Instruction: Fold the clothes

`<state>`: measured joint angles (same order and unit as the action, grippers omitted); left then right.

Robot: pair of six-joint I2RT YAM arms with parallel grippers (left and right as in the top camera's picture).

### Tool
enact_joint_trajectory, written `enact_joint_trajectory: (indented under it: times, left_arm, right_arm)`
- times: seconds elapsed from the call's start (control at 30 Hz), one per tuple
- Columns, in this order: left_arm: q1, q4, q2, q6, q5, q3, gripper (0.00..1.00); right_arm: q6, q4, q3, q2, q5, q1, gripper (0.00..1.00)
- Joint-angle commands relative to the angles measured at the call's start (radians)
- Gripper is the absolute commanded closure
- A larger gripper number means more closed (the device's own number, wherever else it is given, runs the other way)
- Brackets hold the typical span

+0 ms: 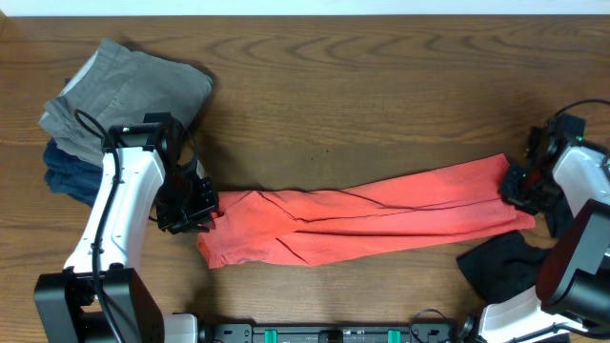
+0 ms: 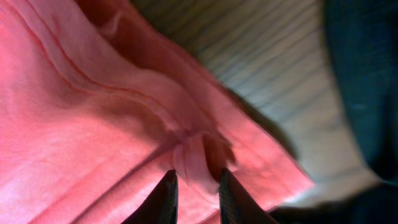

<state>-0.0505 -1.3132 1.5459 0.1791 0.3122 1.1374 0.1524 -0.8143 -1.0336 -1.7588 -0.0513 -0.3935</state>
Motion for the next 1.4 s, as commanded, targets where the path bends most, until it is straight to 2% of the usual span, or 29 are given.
enact_joint_trajectory:
  times: [0.0,0.1,0.2,0.5,0.6,0.73,0.83,0.97,1.03,1.1,1.13,1.2,1.37]
  left_arm:
    - [-0.004,0.013,-0.013,-0.007,0.035,-0.014,0.76]
    - [0.011,0.046,-0.013,-0.008,0.09,-0.014,0.58]
    - [0.05,0.118,-0.012,-0.005,0.096,-0.019,0.45]
    - [0.187,0.454,0.005,0.066,0.095,-0.081,0.45]
    - [0.227,0.486,0.037,0.07,0.068,-0.09,0.45]
    - [0.261,0.487,0.094,0.102,-0.077,-0.09,0.45]
    - [0.268,0.49,0.135,0.106,-0.069,-0.09,0.45]
    - [0.275,0.492,0.173,0.108,-0.062,-0.09,0.47]
    - [0.278,0.493,0.179,0.108,-0.061,-0.09,0.55]
    - [0.278,0.493,0.179,0.108,-0.058,-0.09,0.74]
    - [0.278,0.493,0.178,0.108,-0.053,-0.09,0.8]
    - [0.278,0.493,0.178,0.107,-0.041,-0.09,0.85]
    - [0.278,0.483,0.167,0.106,-0.019,-0.084,0.91]
  right_arm:
    - [0.008,0.041,0.054,0.006,0.042,-0.005,0.76]
    - [0.012,0.075,0.089,0.006,0.042,-0.005,0.75]
    - [0.012,0.083,0.101,0.006,0.042,-0.005,0.75]
    - [0.012,0.083,0.101,0.006,0.042,-0.005,0.75]
    - [0.012,0.085,0.101,0.006,0.042,-0.005,0.75]
    - [0.012,0.085,0.101,0.006,0.042,-0.005,0.75]
    - [0.011,0.086,0.101,0.006,0.042,-0.005,0.75]
    - [0.011,0.086,0.101,0.006,0.042,-0.005,0.75]
    - [0.012,0.086,0.101,0.006,0.042,-0.005,0.75]
    - [0.011,0.086,0.101,0.006,0.042,-0.005,0.75]
    - [0.012,0.086,0.101,0.006,0.042,-0.005,0.75]
    - [0.012,0.086,0.101,0.006,0.042,-0.005,0.75]
    - [0.011,0.085,0.101,0.006,0.042,-0.005,0.75]
